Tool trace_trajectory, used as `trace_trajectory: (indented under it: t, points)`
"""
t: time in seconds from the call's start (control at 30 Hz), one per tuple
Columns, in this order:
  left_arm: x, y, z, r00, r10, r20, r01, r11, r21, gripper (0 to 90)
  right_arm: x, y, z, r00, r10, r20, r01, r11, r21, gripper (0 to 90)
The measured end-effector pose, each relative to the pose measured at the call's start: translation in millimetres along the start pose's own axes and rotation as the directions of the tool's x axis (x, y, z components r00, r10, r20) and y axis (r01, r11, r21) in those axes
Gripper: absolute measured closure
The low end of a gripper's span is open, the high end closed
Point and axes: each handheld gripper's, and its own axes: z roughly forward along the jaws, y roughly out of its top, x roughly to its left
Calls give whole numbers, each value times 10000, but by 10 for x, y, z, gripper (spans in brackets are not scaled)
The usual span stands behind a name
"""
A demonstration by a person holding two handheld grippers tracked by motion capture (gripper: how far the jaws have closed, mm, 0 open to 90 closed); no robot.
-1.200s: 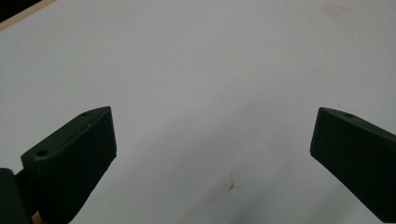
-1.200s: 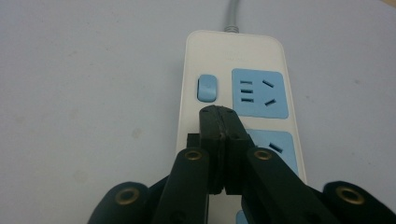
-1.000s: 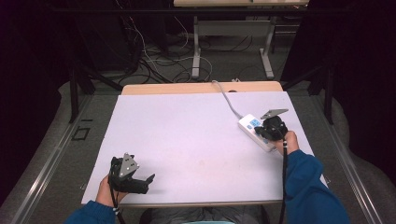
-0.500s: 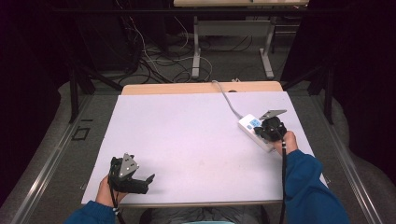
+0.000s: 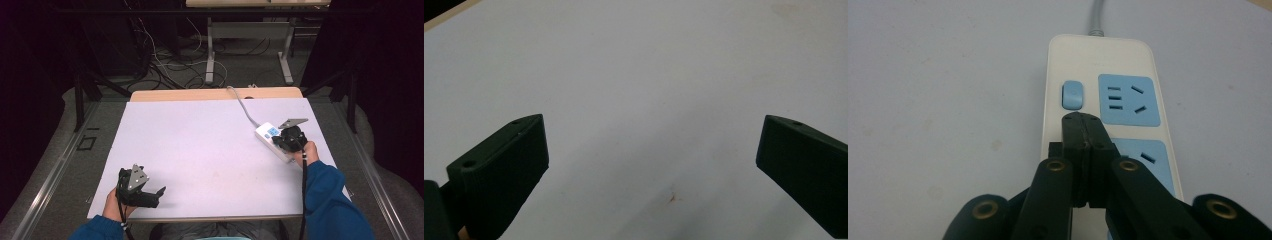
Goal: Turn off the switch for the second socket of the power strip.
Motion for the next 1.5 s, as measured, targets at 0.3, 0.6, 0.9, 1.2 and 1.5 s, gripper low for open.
trace_trajectory:
  t: [0.3,0.6,0.9,1.2,1.5]
  points:
    - [1,1,0,10000,35,-7,-35,10000,6,5,8,-10,1,9999,91,50,-91,9999,-61,900]
    - [-1,0,0,10000,3,6,-3,10000,6,5,36,-16,1,9996,-4,274,7,9999,-109,900]
    - [1,-1,-1,10000,16,22,-16,10000,-16,5,24,-22,-4,9997,68,226,-63,9998,-197,900]
    - [-3,6,9,9999,97,41,-97,9999,32,5,-3,-109,-88,9999,-67,158,72,9994,-331,900]
    - [-15,16,34,9999,99,94,-100,9999,29,5,10,-118,-87,9997,-83,210,91,9993,-374,900]
